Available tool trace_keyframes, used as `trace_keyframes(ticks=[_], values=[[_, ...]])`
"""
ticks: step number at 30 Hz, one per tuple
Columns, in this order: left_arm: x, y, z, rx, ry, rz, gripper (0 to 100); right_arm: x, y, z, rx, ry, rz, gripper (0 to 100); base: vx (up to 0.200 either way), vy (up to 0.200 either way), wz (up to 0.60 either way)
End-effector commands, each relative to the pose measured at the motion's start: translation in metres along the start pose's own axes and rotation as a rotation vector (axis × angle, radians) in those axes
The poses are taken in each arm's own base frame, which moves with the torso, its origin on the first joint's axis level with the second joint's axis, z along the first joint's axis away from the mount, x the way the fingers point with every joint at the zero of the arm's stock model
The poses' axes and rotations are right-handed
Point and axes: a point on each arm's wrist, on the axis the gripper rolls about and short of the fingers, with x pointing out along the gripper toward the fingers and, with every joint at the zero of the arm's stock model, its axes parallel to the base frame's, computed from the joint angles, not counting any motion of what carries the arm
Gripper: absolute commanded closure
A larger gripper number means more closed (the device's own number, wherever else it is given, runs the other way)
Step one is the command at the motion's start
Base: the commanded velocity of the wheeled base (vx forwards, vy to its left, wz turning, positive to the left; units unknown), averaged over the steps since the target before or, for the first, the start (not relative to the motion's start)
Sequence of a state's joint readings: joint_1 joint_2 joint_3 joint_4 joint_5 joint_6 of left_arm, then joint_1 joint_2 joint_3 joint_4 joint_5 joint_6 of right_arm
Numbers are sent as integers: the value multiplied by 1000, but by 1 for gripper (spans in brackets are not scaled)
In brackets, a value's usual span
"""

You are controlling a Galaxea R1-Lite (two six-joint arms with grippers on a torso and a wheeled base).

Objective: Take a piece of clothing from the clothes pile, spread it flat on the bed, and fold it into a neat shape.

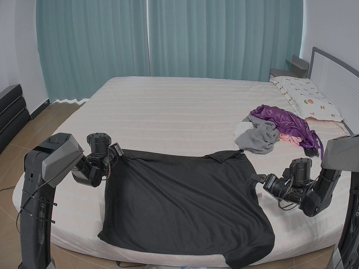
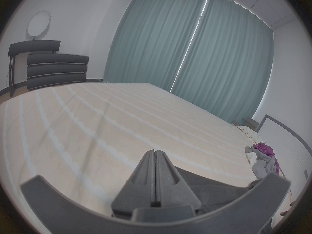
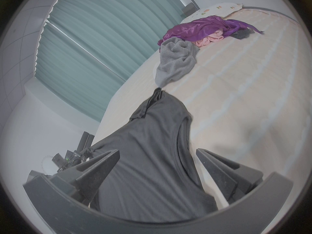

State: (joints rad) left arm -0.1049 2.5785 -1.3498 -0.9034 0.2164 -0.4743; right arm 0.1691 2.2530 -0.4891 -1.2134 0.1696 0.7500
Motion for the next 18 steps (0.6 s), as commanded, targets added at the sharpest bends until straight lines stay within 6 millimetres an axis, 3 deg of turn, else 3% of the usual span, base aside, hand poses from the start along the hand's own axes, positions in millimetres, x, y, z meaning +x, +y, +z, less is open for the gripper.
trace_keyframes(ticks=[1, 9, 18], values=[[6, -6, 18, 7, -61, -17, 100, 44, 0, 12, -8, -24, -22, 0, 0, 0, 0], [7, -5, 20, 7, -63, 3, 100, 91, 8, 43, -39, -53, -33, 0, 0, 0, 0], [7, -1, 19, 8, -65, 36, 100, 134, 3, 49, -104, -42, -88, 0, 0, 0, 0]])
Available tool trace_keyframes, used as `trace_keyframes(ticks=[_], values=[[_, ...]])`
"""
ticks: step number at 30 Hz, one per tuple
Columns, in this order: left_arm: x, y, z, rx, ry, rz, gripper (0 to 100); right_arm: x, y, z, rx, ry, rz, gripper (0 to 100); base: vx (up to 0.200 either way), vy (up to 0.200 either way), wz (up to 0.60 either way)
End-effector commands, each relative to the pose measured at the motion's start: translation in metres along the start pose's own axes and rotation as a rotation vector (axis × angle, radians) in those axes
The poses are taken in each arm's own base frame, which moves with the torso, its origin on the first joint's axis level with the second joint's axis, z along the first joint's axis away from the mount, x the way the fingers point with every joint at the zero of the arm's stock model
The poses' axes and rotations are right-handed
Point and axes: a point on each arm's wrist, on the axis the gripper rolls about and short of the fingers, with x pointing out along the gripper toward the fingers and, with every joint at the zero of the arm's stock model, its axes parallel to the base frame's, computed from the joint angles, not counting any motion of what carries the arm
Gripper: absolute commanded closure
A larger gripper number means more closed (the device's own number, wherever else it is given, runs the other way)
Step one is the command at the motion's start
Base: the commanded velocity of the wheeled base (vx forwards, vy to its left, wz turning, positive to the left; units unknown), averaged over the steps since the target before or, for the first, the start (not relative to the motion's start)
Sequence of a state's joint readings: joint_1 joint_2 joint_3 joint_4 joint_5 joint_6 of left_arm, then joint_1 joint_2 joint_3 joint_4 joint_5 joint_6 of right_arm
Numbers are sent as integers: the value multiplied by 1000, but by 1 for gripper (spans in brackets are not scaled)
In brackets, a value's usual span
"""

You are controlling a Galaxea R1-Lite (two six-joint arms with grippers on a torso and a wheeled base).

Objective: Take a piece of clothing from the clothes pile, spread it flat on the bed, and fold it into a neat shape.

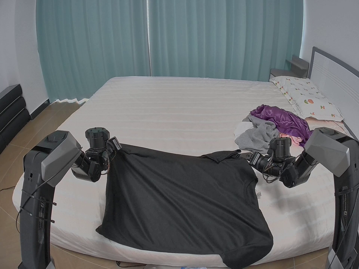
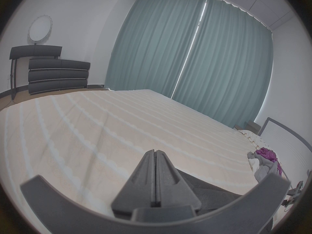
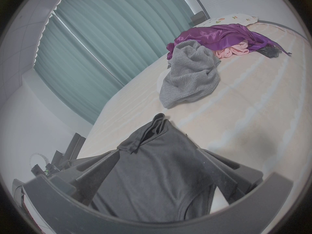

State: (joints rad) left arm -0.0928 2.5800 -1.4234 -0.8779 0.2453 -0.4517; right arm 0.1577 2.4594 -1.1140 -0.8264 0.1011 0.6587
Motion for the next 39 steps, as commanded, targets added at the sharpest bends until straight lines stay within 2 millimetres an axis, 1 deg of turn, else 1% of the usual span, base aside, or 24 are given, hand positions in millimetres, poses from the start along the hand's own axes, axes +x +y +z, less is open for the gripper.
trace_keyframes(ticks=[1, 5, 7, 11, 15, 20, 21, 28, 34, 39], values=[[0, 3, 1, 1, -5, 22, 100, 36, -16, -11, -16, 37, -49, 0, 0, 0, 0], [-1, 4, -1, 2, 0, 30, 100, 49, -19, -14, -25, 35, -46, 0, 0, 0, 0], [-2, 6, -6, 7, 14, 35, 100, 58, -21, -15, -47, 30, -41, 0, 0, 0, 0], [-1, 9, -10, 9, 23, 41, 100, 71, -18, -13, -59, 2, -18, 0, 0, 0, 0], [0, 10, -13, 11, 28, 43, 100, 78, -15, -11, -63, 4, -15, 0, 0, 0, 0], [1, 10, -12, 9, 23, 43, 100, 86, -10, -5, -65, -17, -13, 0, 0, 0, 0], [1, 10, -12, 9, 23, 43, 100, 86, -10, -5, -65, -17, -13, 100, 0, 0, 0], [1, 10, -12, 9, 25, 43, 100, 91, -12, -2, -62, -26, -40, 100, 0, 0, 0], [3, 14, -14, 8, 24, 49, 100, 90, -9, 13, -55, -89, -43, 100, 0, 0, 0], [7, 20, -8, 1, 0, 71, 100, 87, -9, 30, -49, -180, -26, 100, 0, 0, 0]])
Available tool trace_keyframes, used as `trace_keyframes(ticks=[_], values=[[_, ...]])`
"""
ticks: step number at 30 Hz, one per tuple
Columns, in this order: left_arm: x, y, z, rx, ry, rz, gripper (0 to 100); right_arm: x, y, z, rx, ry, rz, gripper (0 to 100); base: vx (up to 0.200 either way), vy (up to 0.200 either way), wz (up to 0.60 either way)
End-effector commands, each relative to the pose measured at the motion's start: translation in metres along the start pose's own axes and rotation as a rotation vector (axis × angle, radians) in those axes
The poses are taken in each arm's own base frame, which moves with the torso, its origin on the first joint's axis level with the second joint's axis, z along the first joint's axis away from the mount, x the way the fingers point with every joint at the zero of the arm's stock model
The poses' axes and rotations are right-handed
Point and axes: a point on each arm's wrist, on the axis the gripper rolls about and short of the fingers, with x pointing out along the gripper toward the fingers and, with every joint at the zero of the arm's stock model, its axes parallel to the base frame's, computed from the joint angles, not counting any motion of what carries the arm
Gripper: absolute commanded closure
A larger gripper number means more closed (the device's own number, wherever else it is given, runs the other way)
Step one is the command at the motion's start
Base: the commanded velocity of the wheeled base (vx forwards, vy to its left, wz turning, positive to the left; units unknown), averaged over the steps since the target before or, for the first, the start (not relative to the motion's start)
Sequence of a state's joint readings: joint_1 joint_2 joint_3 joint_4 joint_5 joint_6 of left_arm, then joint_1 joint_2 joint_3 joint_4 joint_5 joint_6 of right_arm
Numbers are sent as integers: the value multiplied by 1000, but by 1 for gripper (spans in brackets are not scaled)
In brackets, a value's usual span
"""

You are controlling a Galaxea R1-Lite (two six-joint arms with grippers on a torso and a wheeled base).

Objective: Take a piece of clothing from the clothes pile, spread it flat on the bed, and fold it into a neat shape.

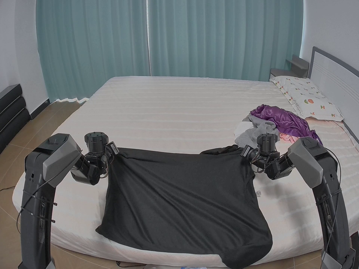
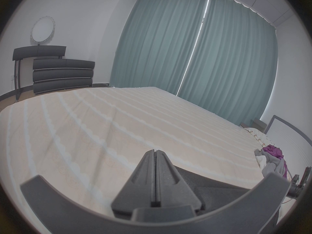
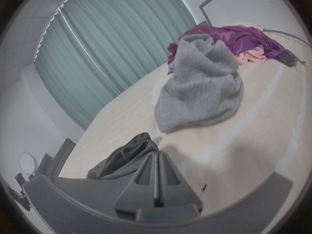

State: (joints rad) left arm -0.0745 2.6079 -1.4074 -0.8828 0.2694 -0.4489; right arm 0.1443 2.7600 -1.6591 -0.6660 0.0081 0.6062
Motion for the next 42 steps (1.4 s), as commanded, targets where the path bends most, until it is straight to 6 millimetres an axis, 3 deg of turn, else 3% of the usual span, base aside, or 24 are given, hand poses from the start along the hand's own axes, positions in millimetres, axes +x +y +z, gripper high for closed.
trace_keyframes(ticks=[1, 9, 11, 20, 31, 32, 35, 36, 42], values=[[5, 6, 5, -9, -20, 18, 100, -2, 1, 16, 4, -63, 9, 100, 0, 0, 0], [13, 9, -2, -22, -31, 18, 100, -3, 26, 62, 17, -260, 30, 100, 0, 0, 0], [15, 8, -1, -29, -44, 13, 100, -2, 27, 65, 19, -280, 27, 100, 0, 0, 0], [27, 9, -17, -31, -41, 10, 100, 19, 15, 36, -2, -272, -21, 100, 0, 0, 0], [29, 8, -28, -23, -20, 7, 100, 31, 1, 5, -14, -207, -55, 100, 0, 0, 0], [29, 8, -30, -22, -16, 7, 0, 32, 0, 3, -15, -201, -57, 100, 0, 0, 0], [29, 7, -33, -19, -10, 6, 0, 33, 1, -3, -19, -187, -56, 100, 0, 0, 0], [30, 7, -35, -18, -7, 7, 0, 33, 0, -6, -19, -183, -58, 0, 0, 0, 0], [29, 7, -33, -20, -14, 7, 0, 31, 2, 1, -13, -199, -51, 0, 0, 0, 0]])
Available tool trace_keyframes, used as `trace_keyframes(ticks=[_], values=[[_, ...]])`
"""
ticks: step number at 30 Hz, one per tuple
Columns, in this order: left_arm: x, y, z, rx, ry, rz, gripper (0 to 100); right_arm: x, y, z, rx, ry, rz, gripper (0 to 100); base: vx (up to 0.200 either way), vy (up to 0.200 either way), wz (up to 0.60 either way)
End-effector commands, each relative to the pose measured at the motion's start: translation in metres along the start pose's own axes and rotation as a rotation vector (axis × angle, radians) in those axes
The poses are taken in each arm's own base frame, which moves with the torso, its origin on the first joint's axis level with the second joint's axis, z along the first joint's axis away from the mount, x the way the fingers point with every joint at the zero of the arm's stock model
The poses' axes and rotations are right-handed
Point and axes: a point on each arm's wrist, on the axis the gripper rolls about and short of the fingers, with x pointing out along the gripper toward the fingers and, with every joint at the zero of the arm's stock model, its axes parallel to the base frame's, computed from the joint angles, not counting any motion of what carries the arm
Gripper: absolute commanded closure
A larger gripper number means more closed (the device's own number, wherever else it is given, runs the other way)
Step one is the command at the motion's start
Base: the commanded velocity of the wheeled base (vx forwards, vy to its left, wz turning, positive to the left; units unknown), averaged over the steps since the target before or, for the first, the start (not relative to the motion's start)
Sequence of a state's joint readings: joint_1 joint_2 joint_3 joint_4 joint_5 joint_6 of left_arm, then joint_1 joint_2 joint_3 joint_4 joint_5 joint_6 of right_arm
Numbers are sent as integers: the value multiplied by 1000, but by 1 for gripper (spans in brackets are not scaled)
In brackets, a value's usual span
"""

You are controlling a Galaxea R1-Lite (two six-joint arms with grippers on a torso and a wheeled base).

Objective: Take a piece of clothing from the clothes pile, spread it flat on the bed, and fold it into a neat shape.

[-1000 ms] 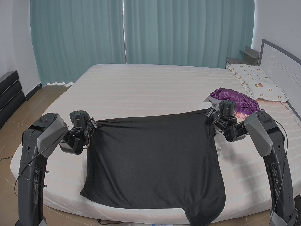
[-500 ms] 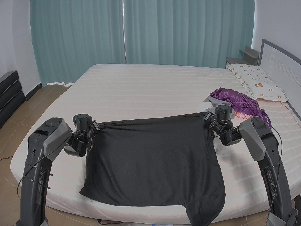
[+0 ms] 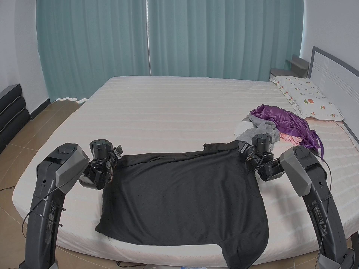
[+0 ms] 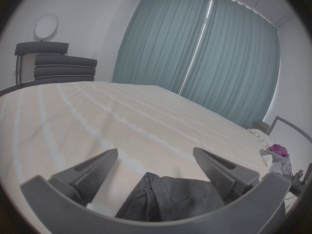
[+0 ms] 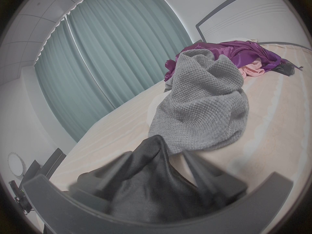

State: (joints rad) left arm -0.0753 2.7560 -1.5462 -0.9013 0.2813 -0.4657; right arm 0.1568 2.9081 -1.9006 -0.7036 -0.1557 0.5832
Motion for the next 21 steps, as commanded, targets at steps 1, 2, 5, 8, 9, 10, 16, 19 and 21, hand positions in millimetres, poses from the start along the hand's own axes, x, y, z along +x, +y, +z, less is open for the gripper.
trace_keyframes(ticks=[1, 2, 5, 8, 9, 10, 16, 19, 21], values=[[-1, 1, 1, -2, -2, 7, 0, -3, 1, 10, 6, -11, -3, 0, 0, 0, 0], [-2, 2, 1, -1, -2, 17, 0, -6, 2, 17, 11, -15, -4, 0, 0, 0, 0], [-12, 4, 14, -22, -4, 35, 0, -24, 1, 42, 40, -14, -16, 0, 0, 0, 0], [-36, 5, 35, -59, 16, 33, 0, -51, 0, 65, 84, -11, -9, 0, 0, 0, 0], [-45, 5, 41, -68, 25, 26, 0, -62, -1, 71, 93, -3, -1, 0, 0, 0, 0], [-53, 5, 46, -76, 34, 21, 0, -72, -2, 75, 97, 8, 7, 0, 0, 0, 0], [-124, 10, 73, -159, 124, -48, 0, -157, 0, 81, 157, 126, 76, 0, 0, 0, 0], [-157, 19, 74, -167, 169, -50, 0, -201, 3, 74, 165, 203, 102, 0, 0, 0, 0], [-177, 23, 71, -181, 195, -41, 0, -229, -1, 69, 173, 241, 102, 0, 0, 0, 0]])
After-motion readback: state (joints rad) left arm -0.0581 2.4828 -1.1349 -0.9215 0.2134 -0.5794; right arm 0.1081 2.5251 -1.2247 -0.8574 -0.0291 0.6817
